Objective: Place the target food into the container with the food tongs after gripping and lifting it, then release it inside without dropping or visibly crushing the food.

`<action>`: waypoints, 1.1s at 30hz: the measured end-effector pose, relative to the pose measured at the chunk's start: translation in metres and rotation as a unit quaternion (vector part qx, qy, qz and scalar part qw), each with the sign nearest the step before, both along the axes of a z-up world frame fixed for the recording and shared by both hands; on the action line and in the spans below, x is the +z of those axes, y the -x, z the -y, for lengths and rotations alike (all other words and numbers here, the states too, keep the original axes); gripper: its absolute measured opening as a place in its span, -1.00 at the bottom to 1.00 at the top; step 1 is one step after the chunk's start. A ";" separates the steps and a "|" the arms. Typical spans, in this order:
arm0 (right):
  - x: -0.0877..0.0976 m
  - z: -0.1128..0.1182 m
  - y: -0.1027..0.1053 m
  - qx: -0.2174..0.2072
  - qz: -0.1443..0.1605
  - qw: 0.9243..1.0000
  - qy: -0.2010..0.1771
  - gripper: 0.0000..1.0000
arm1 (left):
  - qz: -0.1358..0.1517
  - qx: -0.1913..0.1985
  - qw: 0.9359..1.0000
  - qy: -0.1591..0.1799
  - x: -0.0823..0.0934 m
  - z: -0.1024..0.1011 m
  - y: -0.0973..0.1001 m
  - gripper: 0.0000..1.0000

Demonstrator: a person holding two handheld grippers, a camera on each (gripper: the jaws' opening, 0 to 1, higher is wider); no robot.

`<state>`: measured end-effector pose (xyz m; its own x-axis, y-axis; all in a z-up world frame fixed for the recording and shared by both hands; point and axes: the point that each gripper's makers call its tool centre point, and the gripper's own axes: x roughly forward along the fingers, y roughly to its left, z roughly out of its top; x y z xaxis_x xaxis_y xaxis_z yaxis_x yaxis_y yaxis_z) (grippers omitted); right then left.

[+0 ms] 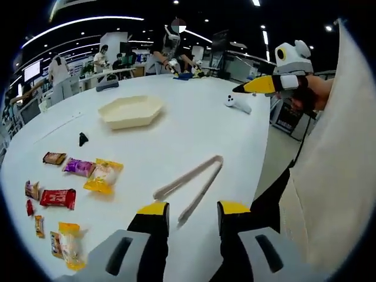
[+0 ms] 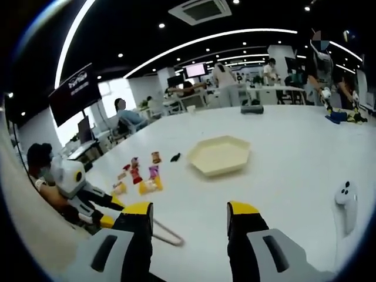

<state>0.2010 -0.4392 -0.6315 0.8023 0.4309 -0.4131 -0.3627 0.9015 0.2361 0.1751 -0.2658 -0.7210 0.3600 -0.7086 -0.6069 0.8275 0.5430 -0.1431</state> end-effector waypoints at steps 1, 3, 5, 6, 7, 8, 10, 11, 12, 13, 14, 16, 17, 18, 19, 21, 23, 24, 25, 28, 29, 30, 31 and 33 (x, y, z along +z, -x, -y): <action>0.000 0.000 0.000 -0.001 -0.001 1.000 0.000 0.00 | 0.000 0.000 1.000 -0.002 -0.001 -0.001 0.000 -0.40; -0.001 0.001 0.001 -0.001 -0.003 1.000 0.002 0.00 | -0.010 0.007 1.000 -0.003 -0.003 -0.003 -0.001 -0.48; -0.002 0.001 0.003 -0.003 -0.005 1.000 0.002 0.00 | -0.016 0.011 1.000 -0.005 -0.006 -0.005 -0.003 -0.53; -0.003 0.000 0.003 -0.003 -0.006 1.000 0.001 0.00 | -0.017 0.012 1.000 -0.004 -0.006 -0.005 -0.003 -0.53; -0.004 0.000 0.003 -0.002 -0.008 1.000 0.000 0.00 | -0.021 0.013 1.000 -0.007 -0.007 -0.006 -0.003 -0.53; -0.004 -0.001 0.003 -0.002 -0.008 1.000 -0.001 0.00 | -0.019 0.012 1.000 -0.008 -0.008 -0.006 -0.003 -0.55; -0.005 -0.003 0.002 -0.001 -0.010 1.000 -0.003 0.00 | -0.020 0.011 1.000 -0.015 -0.010 -0.008 -0.003 -0.58; -0.006 -0.004 0.001 -0.001 -0.011 1.000 -0.003 0.00 | -0.020 0.010 1.000 -0.017 -0.011 -0.008 -0.002 -0.58; -0.006 -0.004 0.001 -0.001 -0.011 1.000 -0.003 -0.01 | -0.020 0.009 1.000 -0.019 -0.011 -0.008 -0.002 -0.58; -0.006 -0.004 0.001 -0.001 -0.012 1.000 -0.003 -0.01 | -0.019 0.009 1.000 -0.021 -0.012 -0.008 -0.002 -0.58; -0.005 -0.008 0.000 0.004 -0.012 1.000 -0.003 -0.01 | -0.007 -0.019 0.998 -0.056 -0.019 -0.009 0.003 -0.58; -0.005 -0.009 0.001 0.006 -0.012 1.000 -0.001 -0.02 | -0.001 -0.029 0.998 -0.062 -0.020 -0.007 0.004 -0.59; -0.006 -0.010 0.001 0.008 -0.012 1.000 0.001 -0.02 | 0.001 -0.035 0.997 -0.067 -0.022 -0.005 0.005 -0.59; -0.006 -0.010 0.001 0.009 -0.013 1.000 0.001 -0.03 | 0.001 -0.040 0.997 -0.069 -0.023 -0.004 0.006 -0.60; -0.006 -0.009 0.002 0.008 -0.014 1.000 0.002 -0.03 | 0.002 -0.042 0.997 -0.072 -0.024 -0.004 0.007 -0.61; -0.007 -0.009 0.002 0.008 -0.014 1.000 0.002 -0.04 | 0.003 -0.044 0.996 -0.072 -0.024 -0.003 0.006 -0.62; -0.008 -0.009 0.003 0.006 -0.018 1.000 0.002 -0.04 | 0.004 -0.041 0.996 -0.073 -0.024 -0.004 0.004 -0.64; -0.008 -0.009 0.003 0.006 -0.020 1.000 0.002 -0.06 | 0.003 -0.041 0.996 -0.074 -0.025 -0.004 0.004 -0.64; -0.008 -0.008 0.003 0.006 -0.021 1.000 0.001 -0.08 | 0.004 -0.040 0.996 -0.077 -0.026 -0.004 0.002 -0.65; -0.007 -0.008 0.005 0.009 -0.023 1.000 0.002 -0.13 | 0.005 -0.041 0.996 -0.084 -0.029 -0.006 0.000 -0.69; -0.007 -0.008 0.005 0.009 -0.024 1.000 0.002 -0.13 | 0.004 -0.042 0.996 -0.084 -0.029 -0.005 0.000 -0.69; -0.007 -0.008 0.005 0.009 -0.024 1.000 0.003 -0.13 | 0.004 -0.042 0.996 -0.084 -0.030 -0.005 0.000 -0.69; -0.007 -0.008 0.005 0.009 -0.024 1.000 0.003 -0.13 | 0.005 -0.043 0.996 -0.084 -0.030 -0.005 0.000 -0.69; -0.008 -0.008 0.005 0.010 -0.026 1.000 0.005 -0.13 | 0.014 -0.050 0.994 -0.093 -0.030 -0.003 -0.001 -0.71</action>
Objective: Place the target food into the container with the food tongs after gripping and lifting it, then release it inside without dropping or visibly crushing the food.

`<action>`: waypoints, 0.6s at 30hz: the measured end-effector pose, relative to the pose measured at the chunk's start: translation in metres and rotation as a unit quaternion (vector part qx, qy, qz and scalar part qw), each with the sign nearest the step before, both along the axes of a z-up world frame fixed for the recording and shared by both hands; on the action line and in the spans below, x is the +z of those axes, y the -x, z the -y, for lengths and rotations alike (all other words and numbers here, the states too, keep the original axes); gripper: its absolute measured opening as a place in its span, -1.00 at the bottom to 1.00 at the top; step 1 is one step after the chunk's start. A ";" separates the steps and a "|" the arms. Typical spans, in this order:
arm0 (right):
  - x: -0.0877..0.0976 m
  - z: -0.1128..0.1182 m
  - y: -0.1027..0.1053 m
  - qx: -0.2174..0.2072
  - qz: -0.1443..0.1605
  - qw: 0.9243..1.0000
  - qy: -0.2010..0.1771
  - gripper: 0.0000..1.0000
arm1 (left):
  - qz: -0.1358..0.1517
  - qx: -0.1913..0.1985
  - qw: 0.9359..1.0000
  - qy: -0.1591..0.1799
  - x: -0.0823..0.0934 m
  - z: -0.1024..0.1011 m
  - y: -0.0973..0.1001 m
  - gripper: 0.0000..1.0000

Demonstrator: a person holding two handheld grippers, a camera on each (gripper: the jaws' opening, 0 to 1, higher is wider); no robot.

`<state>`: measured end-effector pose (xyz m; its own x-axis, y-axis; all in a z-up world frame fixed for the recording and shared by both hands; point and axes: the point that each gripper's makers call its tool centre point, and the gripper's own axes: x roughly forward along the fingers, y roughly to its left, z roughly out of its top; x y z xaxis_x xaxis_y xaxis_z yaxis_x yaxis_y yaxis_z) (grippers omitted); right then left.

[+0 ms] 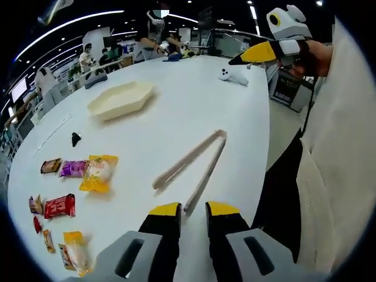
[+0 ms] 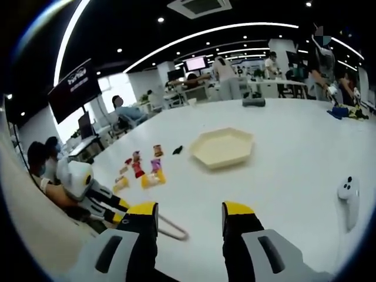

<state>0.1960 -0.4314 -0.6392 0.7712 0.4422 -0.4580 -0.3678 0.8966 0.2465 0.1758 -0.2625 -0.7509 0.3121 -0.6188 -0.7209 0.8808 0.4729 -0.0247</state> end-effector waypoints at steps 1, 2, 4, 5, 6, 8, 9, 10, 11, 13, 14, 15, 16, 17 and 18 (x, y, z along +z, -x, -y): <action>0.000 0.000 0.000 0.001 -0.001 1.000 0.000 -0.14 | 0.011 -0.008 1.000 -0.013 0.000 -0.001 -0.001 -0.73; 0.000 -0.001 0.000 0.002 -0.001 1.000 0.001 -0.15 | 0.023 -0.026 0.999 -0.026 -0.001 -0.001 -0.001 -0.75; 0.000 -0.001 0.000 0.003 -0.002 1.000 0.002 -0.15 | 0.023 -0.040 0.999 -0.029 -0.002 0.002 0.002 -0.76; -0.001 -0.002 0.000 0.004 -0.003 1.000 0.001 -0.15 | 0.026 -0.047 0.998 -0.032 -0.001 0.003 0.002 -0.75; -0.001 -0.002 0.000 0.005 -0.003 1.000 0.001 -0.15 | 0.027 -0.048 0.998 -0.033 -0.001 0.004 0.001 -0.75; -0.001 -0.003 0.000 0.005 -0.003 1.000 0.003 -0.15 | 0.026 -0.048 0.998 -0.030 -0.001 0.004 0.000 -0.76; -0.001 -0.003 0.000 0.005 -0.004 1.000 0.003 -0.16 | 0.027 -0.048 0.998 -0.029 -0.001 0.004 0.000 -0.77; -0.001 -0.003 0.000 0.005 -0.004 1.000 0.003 -0.16 | 0.027 -0.049 0.998 -0.030 -0.001 0.005 -0.001 -0.77; -0.002 -0.003 0.000 0.005 -0.004 1.000 0.003 -0.16 | 0.027 -0.050 0.998 -0.030 -0.001 0.005 -0.001 -0.78; -0.002 -0.003 0.000 0.005 -0.006 1.000 0.003 -0.16 | 0.027 -0.057 0.997 -0.034 -0.003 0.005 -0.001 -0.78; -0.002 -0.003 0.001 0.005 -0.006 1.000 0.003 -0.16 | 0.028 -0.059 0.997 -0.036 -0.003 0.005 -0.001 -0.78; -0.003 -0.004 0.001 0.005 -0.007 1.000 0.004 -0.16 | 0.032 -0.071 0.996 -0.042 -0.003 0.006 -0.001 -0.78; -0.003 -0.004 0.001 0.005 -0.008 1.000 0.004 -0.17 | 0.033 -0.073 0.996 -0.043 -0.003 0.006 -0.001 -0.79; -0.003 -0.004 0.001 0.005 -0.008 1.000 0.005 -0.19 | 0.032 -0.075 0.996 -0.044 -0.003 0.006 -0.001 -0.79; -0.003 -0.004 0.002 0.006 -0.009 1.000 0.006 -0.20 | 0.031 -0.077 0.996 -0.045 -0.003 0.007 -0.002 -0.81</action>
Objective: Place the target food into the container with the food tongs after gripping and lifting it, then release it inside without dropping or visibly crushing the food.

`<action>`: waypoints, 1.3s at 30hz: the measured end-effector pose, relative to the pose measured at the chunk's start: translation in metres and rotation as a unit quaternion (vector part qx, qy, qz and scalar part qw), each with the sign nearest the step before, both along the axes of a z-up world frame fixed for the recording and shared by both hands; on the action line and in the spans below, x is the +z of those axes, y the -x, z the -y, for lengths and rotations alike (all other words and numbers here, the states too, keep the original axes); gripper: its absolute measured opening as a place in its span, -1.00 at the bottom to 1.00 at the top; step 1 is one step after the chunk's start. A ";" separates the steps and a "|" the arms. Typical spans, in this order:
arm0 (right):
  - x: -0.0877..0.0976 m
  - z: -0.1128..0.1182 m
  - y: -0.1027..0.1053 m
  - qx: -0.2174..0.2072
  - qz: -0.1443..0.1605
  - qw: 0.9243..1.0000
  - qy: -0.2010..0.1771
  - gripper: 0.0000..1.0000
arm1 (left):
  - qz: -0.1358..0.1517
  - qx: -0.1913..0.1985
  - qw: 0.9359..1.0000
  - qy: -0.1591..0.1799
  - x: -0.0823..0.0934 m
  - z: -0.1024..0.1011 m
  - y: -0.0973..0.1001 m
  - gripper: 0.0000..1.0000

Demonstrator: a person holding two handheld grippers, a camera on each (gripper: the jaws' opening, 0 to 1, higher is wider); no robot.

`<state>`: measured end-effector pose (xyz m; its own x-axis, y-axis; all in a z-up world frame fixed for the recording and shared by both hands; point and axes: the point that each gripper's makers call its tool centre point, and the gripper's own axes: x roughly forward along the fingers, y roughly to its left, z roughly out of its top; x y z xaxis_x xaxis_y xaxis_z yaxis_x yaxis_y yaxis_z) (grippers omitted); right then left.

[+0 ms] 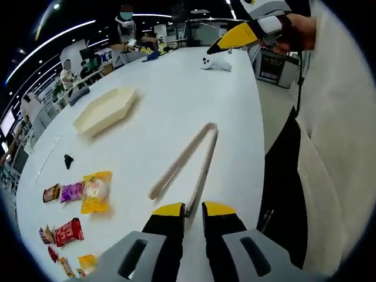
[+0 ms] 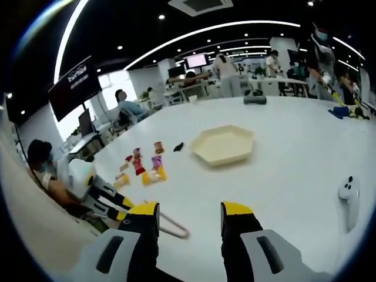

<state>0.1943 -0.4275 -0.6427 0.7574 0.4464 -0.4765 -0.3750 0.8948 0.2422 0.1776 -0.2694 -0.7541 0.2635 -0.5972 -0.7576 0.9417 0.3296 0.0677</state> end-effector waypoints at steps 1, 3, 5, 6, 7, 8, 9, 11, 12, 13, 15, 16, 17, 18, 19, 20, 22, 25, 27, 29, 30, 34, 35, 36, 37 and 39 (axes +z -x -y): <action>-0.001 0.000 0.000 0.002 -0.001 1.000 0.002 -0.20 | 0.003 -0.009 1.000 -0.005 0.000 0.000 0.000 -0.83; -0.001 -0.001 0.001 0.003 -0.002 1.000 0.003 -0.20 | 0.006 -0.020 1.000 -0.012 -0.001 0.000 0.000 -0.84; -0.001 -0.001 0.001 0.002 -0.002 1.000 0.003 -0.20 | 0.008 -0.027 0.999 -0.016 -0.002 0.000 0.000 -0.85; -0.001 -0.001 0.001 0.002 -0.003 1.000 0.003 -0.21 | 0.009 -0.031 0.999 -0.019 -0.002 0.000 0.000 -0.85; -0.001 0.000 0.001 0.001 -0.003 1.000 0.002 -0.21 | 0.011 -0.037 0.999 -0.021 -0.002 0.001 0.000 -0.86; -0.001 0.001 0.001 0.000 -0.003 1.000 0.002 -0.21 | 0.013 -0.041 0.999 -0.023 -0.002 0.001 -0.001 -0.86; -0.001 0.001 0.001 -0.001 -0.003 1.000 0.002 -0.21 | 0.014 -0.044 0.999 -0.023 -0.002 0.001 -0.001 -0.87; -0.001 0.000 0.001 -0.001 -0.004 1.000 0.002 -0.21 | 0.016 -0.053 0.998 -0.028 -0.003 0.002 0.000 -0.87; -0.001 0.000 0.001 -0.001 -0.004 1.000 0.002 -0.21 | 0.018 -0.059 0.998 -0.030 -0.003 0.003 0.000 -0.86; -0.002 0.000 0.000 -0.001 -0.005 1.000 0.002 -0.21 | 0.019 -0.061 0.997 -0.031 -0.003 0.003 0.000 -0.86; -0.002 0.000 0.000 0.000 -0.005 1.000 0.002 -0.21 | 0.020 -0.065 0.997 -0.032 -0.003 0.003 0.001 -0.87; -0.002 0.000 0.000 0.000 -0.005 1.000 0.002 -0.21 | 0.020 -0.066 0.997 -0.032 -0.003 0.003 0.001 -0.87; -0.002 0.000 0.000 0.000 -0.005 1.000 0.002 -0.21 | 0.020 -0.066 0.997 -0.033 -0.003 0.003 0.001 -0.88; -0.002 0.000 0.000 0.000 -0.006 1.000 0.002 -0.21 | 0.021 -0.069 0.997 -0.035 -0.004 0.003 0.001 -0.88; -0.002 0.000 0.000 0.000 -0.006 1.000 0.001 -0.21 | 0.020 -0.070 0.997 -0.036 -0.004 0.003 0.001 -0.89; -0.002 0.000 0.000 0.000 -0.006 1.000 0.001 -0.21 | 0.021 -0.072 0.996 -0.037 -0.004 0.003 0.001 -0.89; -0.003 -0.001 0.000 0.000 -0.007 1.000 0.002 -0.21 | 0.023 -0.080 0.996 -0.040 -0.005 0.003 0.001 -0.92; -0.003 -0.001 0.000 0.001 -0.007 1.000 0.002 -0.22 | 0.023 -0.088 0.995 -0.044 -0.006 0.003 0.002 -0.92; -0.003 -0.001 0.000 0.000 -0.008 1.000 0.002 -0.22 | 0.023 -0.091 0.995 -0.043 -0.007 0.004 0.003 -0.93; -0.003 0.000 -0.001 -0.001 -0.008 1.000 0.002 -0.22 | 0.021 -0.089 0.995 -0.042 -0.007 0.005 0.002 -0.94; -0.003 0.000 -0.001 -0.001 -0.008 1.000 0.002 -0.22 | 0.021 -0.089 0.995 -0.042 -0.007 0.005 0.002 -0.94; -0.003 0.000 -0.001 -0.001 -0.009 1.000 0.002 -0.22 | 0.019 -0.092 0.995 -0.039 -0.007 0.005 0.002 -0.94; -0.004 0.000 -0.001 -0.001 -0.009 1.000 0.002 -0.22 | 0.018 -0.092 0.995 -0.039 -0.007 0.005 0.002 -0.95; -0.004 0.000 -0.001 -0.001 -0.010 1.000 0.002 -0.22 | 0.018 -0.093 0.995 -0.039 -0.007 0.005 0.002 -0.95; -0.004 0.000 -0.001 -0.001 -0.010 1.000 0.002 -0.22 | 0.018 -0.093 0.995 -0.039 -0.007 0.005 0.002 -0.95; -0.004 0.001 -0.002 -0.002 -0.010 1.000 0.002 -0.22 | 0.010 -0.087 0.995 -0.038 -0.007 0.005 0.001 -0.95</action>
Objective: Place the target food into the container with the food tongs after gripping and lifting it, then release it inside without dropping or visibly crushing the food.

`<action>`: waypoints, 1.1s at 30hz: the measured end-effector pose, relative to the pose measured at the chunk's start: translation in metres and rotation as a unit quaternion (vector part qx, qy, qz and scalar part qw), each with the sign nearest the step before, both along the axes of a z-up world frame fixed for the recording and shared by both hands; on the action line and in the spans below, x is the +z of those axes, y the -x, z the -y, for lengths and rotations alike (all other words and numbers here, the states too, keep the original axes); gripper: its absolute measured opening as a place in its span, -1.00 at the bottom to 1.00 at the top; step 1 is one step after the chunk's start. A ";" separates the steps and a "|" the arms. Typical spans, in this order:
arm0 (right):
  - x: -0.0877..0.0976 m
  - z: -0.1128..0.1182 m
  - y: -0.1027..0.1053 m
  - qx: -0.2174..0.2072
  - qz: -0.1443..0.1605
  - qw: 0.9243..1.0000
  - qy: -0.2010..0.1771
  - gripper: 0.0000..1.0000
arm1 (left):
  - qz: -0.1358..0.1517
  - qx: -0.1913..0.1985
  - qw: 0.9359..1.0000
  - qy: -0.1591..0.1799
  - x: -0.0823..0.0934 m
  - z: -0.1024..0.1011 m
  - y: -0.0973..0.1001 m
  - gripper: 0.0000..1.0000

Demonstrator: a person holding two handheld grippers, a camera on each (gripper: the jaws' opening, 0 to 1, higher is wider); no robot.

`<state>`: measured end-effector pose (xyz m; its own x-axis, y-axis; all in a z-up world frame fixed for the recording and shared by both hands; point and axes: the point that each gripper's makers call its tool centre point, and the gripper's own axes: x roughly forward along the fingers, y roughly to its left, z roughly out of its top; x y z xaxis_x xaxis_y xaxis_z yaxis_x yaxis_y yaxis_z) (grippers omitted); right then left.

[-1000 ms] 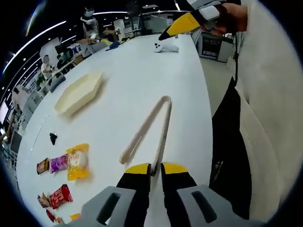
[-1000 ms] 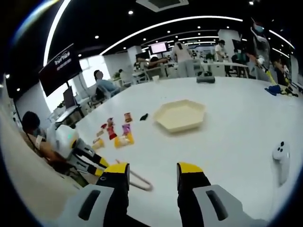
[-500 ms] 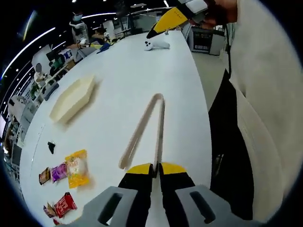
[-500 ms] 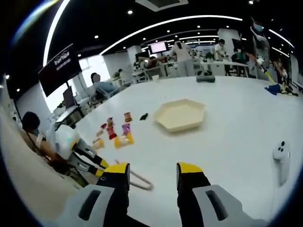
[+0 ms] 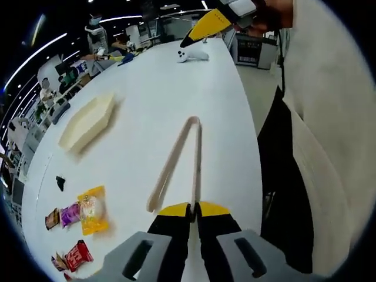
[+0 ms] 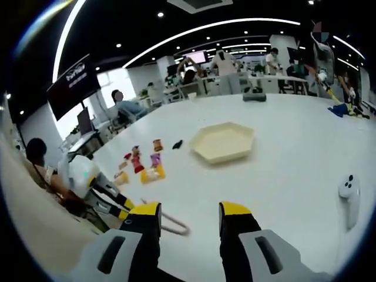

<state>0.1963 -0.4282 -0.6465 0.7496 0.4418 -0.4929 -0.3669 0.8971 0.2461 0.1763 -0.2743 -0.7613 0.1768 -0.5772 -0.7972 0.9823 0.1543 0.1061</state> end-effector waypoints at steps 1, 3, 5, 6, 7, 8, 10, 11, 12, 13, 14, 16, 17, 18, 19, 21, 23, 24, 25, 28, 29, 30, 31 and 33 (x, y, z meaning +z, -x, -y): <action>0.000 0.000 0.000 0.000 0.000 1.000 0.000 -0.22 | -0.001 0.000 1.000 0.000 0.000 0.000 0.000 -0.95; 0.000 0.000 0.000 0.000 -0.001 1.000 0.000 -0.22 | -0.004 -0.001 1.000 0.000 0.000 0.000 0.000 -0.95; -0.001 0.000 0.000 0.000 -0.002 1.000 -0.001 -0.22 | -0.004 -0.001 1.000 0.002 0.000 0.000 0.001 -0.95; -0.001 0.000 -0.001 -0.001 -0.003 1.000 -0.001 -0.23 | -0.005 -0.002 1.000 0.003 0.000 0.000 0.001 -0.95; -0.001 0.000 -0.001 -0.002 -0.005 1.000 -0.001 -0.23 | -0.006 -0.001 1.000 0.004 0.000 0.000 0.001 -0.95; -0.002 0.001 -0.001 -0.002 -0.006 1.000 -0.002 -0.23 | -0.008 -0.001 1.000 0.004 0.000 0.000 0.001 -0.95; -0.003 0.001 0.000 -0.004 -0.011 1.000 -0.002 -0.23 | -0.012 0.000 1.000 0.006 0.000 0.000 0.000 -0.95; -0.003 0.001 0.000 -0.005 -0.013 1.000 -0.002 -0.23 | -0.013 0.000 1.000 0.007 0.000 0.000 0.000 -0.96; -0.004 0.001 0.000 -0.005 -0.015 1.000 -0.002 -0.24 | -0.015 -0.001 1.000 0.008 0.000 0.000 0.001 -0.96; -0.004 0.001 0.000 -0.005 -0.015 1.000 -0.002 -0.24 | -0.015 -0.001 1.000 0.008 0.000 0.000 0.001 -0.96; -0.005 0.002 0.000 -0.006 -0.016 1.000 -0.003 -0.24 | -0.016 -0.001 1.000 0.010 0.000 0.000 0.001 -0.96; -0.005 0.002 0.000 -0.006 -0.016 1.000 -0.002 -0.24 | -0.020 -0.001 1.000 0.015 0.000 0.000 0.001 -0.98; -0.004 0.002 0.000 -0.005 -0.016 1.000 -0.002 -0.24 | -0.023 0.000 1.000 0.017 0.000 0.000 0.001 -0.98; -0.004 0.001 -0.001 -0.005 -0.017 1.000 -0.002 -0.24 | -0.026 0.003 0.999 0.020 -0.001 0.000 0.002 -0.98; -0.004 0.001 -0.001 -0.005 -0.017 1.000 -0.002 -0.24 | -0.028 0.005 0.999 0.023 -0.001 -0.001 0.001 -0.99; -0.005 0.001 -0.001 -0.005 -0.017 1.000 -0.001 -0.24 | -0.032 0.007 0.999 0.027 -0.001 0.000 0.001 -0.99; -0.005 0.001 -0.001 -0.004 -0.018 1.000 -0.001 -0.24 | -0.033 0.006 0.999 0.027 0.000 0.000 0.002 -0.99; -0.005 0.000 -0.002 -0.004 -0.018 1.000 -0.001 -0.24 | -0.034 0.007 0.999 0.027 0.000 0.000 0.002 -1.00; -0.005 0.000 -0.001 -0.003 -0.018 1.000 -0.001 -0.24 | -0.034 0.006 0.999 0.028 -0.001 0.000 0.002 -1.00; -0.006 -0.001 -0.002 -0.002 -0.019 1.000 0.000 -0.24 | -0.036 0.007 0.999 0.029 0.000 0.000 0.002 -1.00; -0.005 -0.002 -0.002 -0.001 -0.019 1.000 0.000 -0.24 | -0.036 0.008 0.999 0.029 0.000 0.000 0.002 -1.00; -0.005 -0.002 -0.002 0.000 -0.019 1.000 0.000 -0.24 | -0.039 0.009 0.999 0.030 0.000 0.000 0.002 -1.00; -0.005 -0.002 -0.002 0.000 -0.019 1.000 0.000 -0.24 | -0.040 0.010 0.999 0.029 0.000 -0.001 0.003 -1.00; -0.005 -0.003 -0.002 0.001 -0.020 1.000 0.000 -0.24 | -0.041 0.009 0.999 0.031 0.002 -0.002 0.003 -1.00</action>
<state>0.1982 -0.4254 -0.6519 0.7288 0.4432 -0.5219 -0.3580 0.8964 0.2612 0.1731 -0.2724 -0.7589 0.1232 -0.6231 -0.7724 0.9842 0.1764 0.0146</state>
